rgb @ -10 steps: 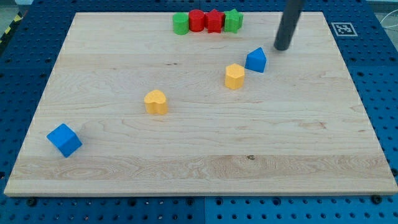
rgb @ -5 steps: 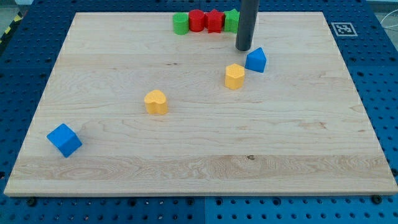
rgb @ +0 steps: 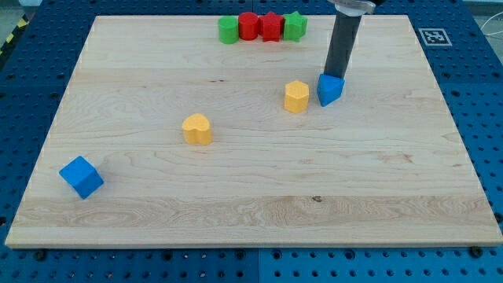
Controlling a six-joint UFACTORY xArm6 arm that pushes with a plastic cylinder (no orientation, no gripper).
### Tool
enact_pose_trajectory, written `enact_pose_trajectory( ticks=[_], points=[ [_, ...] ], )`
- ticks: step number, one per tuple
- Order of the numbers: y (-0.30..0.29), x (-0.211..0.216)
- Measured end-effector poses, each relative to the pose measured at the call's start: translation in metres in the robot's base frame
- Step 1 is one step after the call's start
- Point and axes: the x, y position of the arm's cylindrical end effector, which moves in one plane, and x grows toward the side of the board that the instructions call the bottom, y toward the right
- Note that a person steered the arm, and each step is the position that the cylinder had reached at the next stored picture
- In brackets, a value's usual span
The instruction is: Push the blue triangle a bit down
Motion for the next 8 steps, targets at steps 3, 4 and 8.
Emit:
enact_pose_trajectory(
  ticks=[3, 4, 8],
  points=[
    [0.001, 0.008],
    [0.01, 0.008],
    [0.021, 0.035]
  ],
)
